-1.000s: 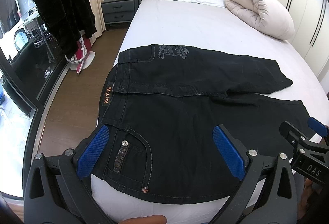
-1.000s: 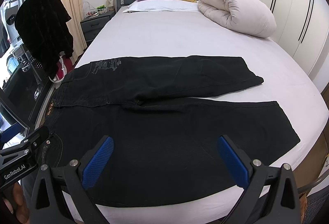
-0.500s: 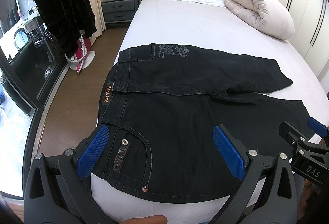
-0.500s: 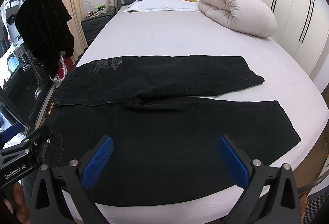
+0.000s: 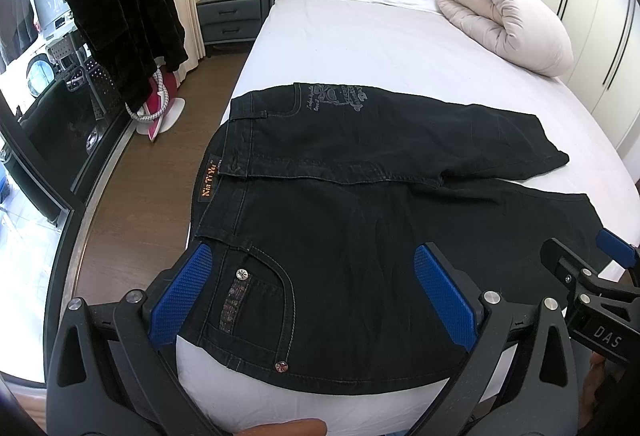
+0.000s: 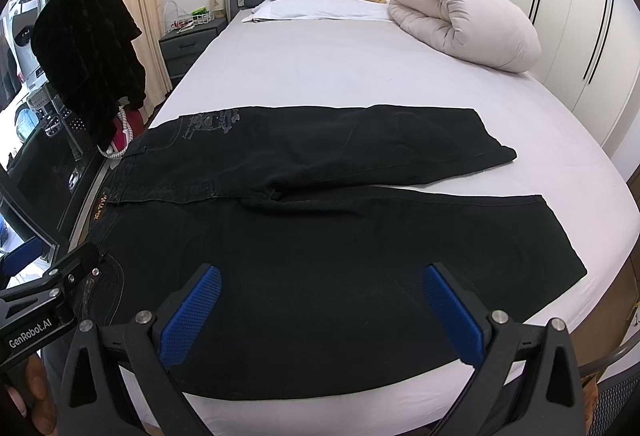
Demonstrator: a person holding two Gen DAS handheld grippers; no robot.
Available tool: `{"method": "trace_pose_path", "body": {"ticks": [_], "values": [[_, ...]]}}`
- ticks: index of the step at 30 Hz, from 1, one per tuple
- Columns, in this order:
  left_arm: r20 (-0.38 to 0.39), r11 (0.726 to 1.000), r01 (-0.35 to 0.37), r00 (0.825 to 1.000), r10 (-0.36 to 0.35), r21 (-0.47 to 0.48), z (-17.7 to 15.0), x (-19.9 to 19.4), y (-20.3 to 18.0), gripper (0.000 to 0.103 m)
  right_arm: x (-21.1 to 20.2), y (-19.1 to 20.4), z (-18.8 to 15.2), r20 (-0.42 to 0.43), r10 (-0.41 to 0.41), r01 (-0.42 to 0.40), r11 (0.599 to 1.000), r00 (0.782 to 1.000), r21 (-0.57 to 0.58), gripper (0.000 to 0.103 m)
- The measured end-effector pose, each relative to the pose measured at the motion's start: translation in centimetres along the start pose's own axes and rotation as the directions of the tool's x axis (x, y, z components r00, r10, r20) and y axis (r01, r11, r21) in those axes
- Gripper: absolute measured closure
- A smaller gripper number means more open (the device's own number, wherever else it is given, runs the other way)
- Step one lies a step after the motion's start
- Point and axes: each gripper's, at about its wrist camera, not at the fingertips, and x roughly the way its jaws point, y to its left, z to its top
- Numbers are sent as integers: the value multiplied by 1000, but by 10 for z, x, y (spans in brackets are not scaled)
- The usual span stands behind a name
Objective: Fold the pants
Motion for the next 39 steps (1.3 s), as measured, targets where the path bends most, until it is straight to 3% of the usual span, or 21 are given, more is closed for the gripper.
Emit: {"method": "trace_pose_path", "body": {"ticks": [20, 30, 35, 39], "values": [[5, 1000, -15, 1000, 15, -9, -17, 11, 8, 0, 3, 4, -3, -2, 5, -5, 1000, 1000, -1, 0], [-24, 986, 141, 989, -143, -84, -13, 27, 28, 0, 8, 17, -7, 7, 25, -25, 1000, 1000, -10, 0], [-13, 976, 210, 977, -211, -61, -8, 43, 32, 0, 4, 19, 0, 32, 99, -97, 995, 995, -37, 0], [-53, 979, 201, 978, -203, -34, -4, 62, 32, 0, 5, 19, 17, 57, 179, -174, 981, 982, -80, 0]]}}
